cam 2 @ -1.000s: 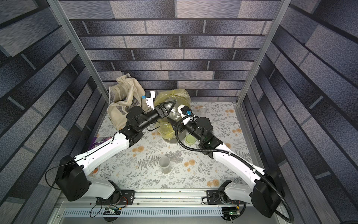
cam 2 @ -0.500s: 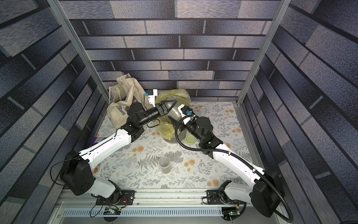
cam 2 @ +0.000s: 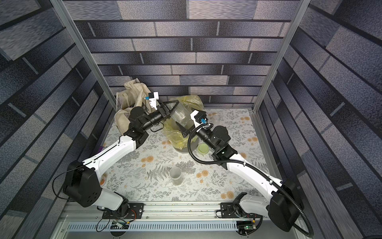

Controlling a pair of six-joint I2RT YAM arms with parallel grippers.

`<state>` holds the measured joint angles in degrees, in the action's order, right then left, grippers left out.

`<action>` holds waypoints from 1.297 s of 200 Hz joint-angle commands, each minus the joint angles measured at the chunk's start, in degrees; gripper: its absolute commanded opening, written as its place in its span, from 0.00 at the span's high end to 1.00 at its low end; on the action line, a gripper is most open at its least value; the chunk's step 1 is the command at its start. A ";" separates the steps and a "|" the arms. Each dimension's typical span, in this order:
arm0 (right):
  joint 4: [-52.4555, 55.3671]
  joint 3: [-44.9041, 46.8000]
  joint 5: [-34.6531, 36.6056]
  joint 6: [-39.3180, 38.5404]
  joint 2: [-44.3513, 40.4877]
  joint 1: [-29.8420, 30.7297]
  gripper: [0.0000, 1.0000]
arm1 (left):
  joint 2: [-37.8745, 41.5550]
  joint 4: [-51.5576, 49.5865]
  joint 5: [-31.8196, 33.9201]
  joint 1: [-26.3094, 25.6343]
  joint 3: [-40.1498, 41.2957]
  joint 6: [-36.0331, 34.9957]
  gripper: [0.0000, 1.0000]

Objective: Empty moldy mung beans from jars
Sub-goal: Pour the moldy mung beans from the jar into the trash bin.

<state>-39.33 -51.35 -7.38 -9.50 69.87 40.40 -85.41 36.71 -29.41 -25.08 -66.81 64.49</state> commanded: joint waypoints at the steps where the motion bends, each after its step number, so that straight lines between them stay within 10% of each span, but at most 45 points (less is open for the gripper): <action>1: -6.72 0.77 -1.18 -0.14 1.98 0.38 0.00 | 4.93 7.65 -0.43 0.79 0.07 4.59 0.72; 259: -16.57 -3.66 -1.51 2.39 11.08 0.37 0.00 | 3.56 7.24 -1.29 -2.23 1.35 15.14 0.72</action>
<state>-54.06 -52.84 -9.08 -7.70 80.58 40.40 -82.35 41.56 -30.09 -26.87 -64.97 79.99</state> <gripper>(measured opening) 0.999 0.834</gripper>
